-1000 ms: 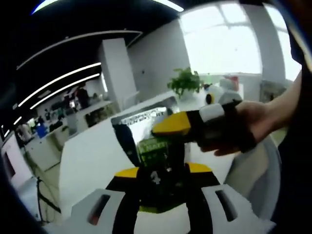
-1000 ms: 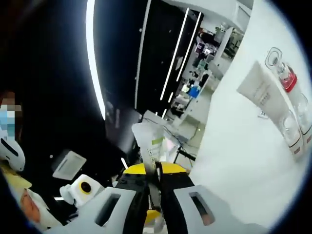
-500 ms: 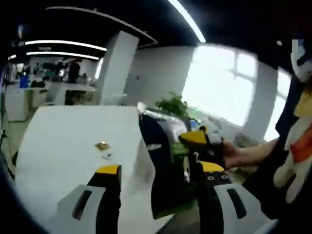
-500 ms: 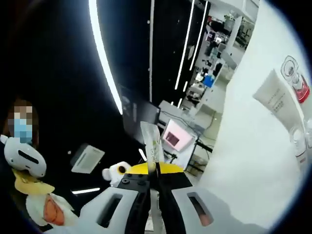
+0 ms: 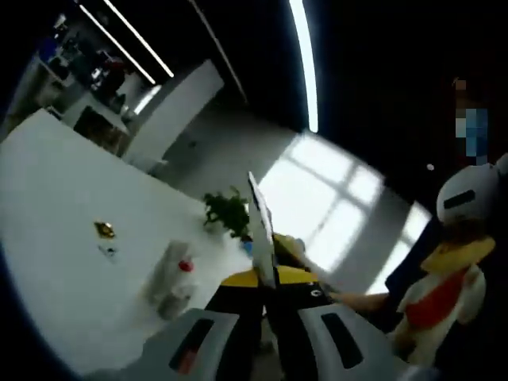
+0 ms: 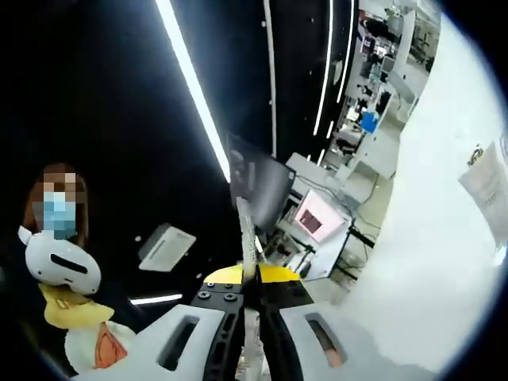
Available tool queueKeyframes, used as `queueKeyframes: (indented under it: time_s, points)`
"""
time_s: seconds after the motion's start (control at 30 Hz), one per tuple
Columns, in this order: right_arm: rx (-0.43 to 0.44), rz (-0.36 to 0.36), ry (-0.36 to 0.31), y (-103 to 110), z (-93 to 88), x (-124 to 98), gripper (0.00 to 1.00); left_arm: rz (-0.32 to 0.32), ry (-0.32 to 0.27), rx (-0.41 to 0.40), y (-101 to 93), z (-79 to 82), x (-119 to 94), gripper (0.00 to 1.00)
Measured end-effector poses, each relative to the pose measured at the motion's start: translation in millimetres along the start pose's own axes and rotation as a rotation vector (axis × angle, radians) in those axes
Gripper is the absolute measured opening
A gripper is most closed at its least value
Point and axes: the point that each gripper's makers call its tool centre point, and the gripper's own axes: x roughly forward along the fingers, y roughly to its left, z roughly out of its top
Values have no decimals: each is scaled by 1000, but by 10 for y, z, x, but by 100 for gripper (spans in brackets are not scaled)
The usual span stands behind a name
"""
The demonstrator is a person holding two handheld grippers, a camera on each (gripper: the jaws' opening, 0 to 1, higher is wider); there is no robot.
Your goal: Arrange the skincare products in the storage area until every visible bottle or jar stands upright without overlapping.
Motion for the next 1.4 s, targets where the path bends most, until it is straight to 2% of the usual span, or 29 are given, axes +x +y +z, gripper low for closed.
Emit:
queueKeyframes:
  time_s: [0.07,0.1,0.17,0.2,0.27,0.37,0.4,0.47,0.6,0.63,0.67,0.7,0.77,0.8,0.9,0.93,1.03,1.1,1.17,1.23,1.3,1.4]
  points:
    - [14,0,-20,12,-2,11,10,10,-29,-13,21,16,3,7]
    - [22,-15,-40,-9,-16,20,14,15,-50,-36,27,26,7,7]
    - [34,-21,-35,-23,-81,31,23,24,-100,-83,32,64,13,7]
    - [40,-22,-32,-24,-131,41,27,21,-155,-121,25,123,6,6]
    - [56,-22,-22,-19,-259,56,28,4,-238,-224,29,217,-24,6]
    - [80,-31,-30,-15,-408,79,22,-12,-316,-302,43,283,-68,6]
    - [82,-31,-35,-7,-424,87,19,-4,-332,-318,69,282,-88,6]
    - [83,-27,-68,16,-391,97,12,10,-319,-311,100,240,-108,6]
    - [92,-52,-114,-18,-304,71,7,43,-311,-313,158,210,-139,6]
    - [95,-45,-126,-7,-283,57,3,58,-303,-295,175,206,-147,6]
    - [124,0,-147,73,-246,63,2,81,-282,-275,206,185,-145,6]
    - [154,10,-155,101,-245,62,2,84,-257,-227,195,175,-131,7]
    - [149,13,-168,104,-243,41,1,76,-249,-207,144,201,-103,8]
    - [166,26,-182,126,-228,27,1,85,-225,-174,138,189,-80,9]
    - [186,15,-187,96,-212,-17,1,130,-146,3,158,156,-61,13]
    - [190,13,-187,93,-205,-29,1,120,-84,47,123,100,-53,14]
    - [213,11,-198,78,-140,-89,1,100,35,87,81,-15,-57,17]
    - [222,1,-185,58,-137,-120,1,89,69,113,59,-39,-58,16]
    - [225,-20,-179,25,-146,-148,1,87,93,103,54,-51,-58,14]
    - [204,-56,-166,-15,-179,-166,1,123,145,119,129,-125,-74,15]
    - [194,-105,-152,-94,-217,-193,1,166,222,112,213,-262,-107,15]
    - [168,-202,-130,-235,-290,-260,1,207,229,82,273,-331,-104,10]
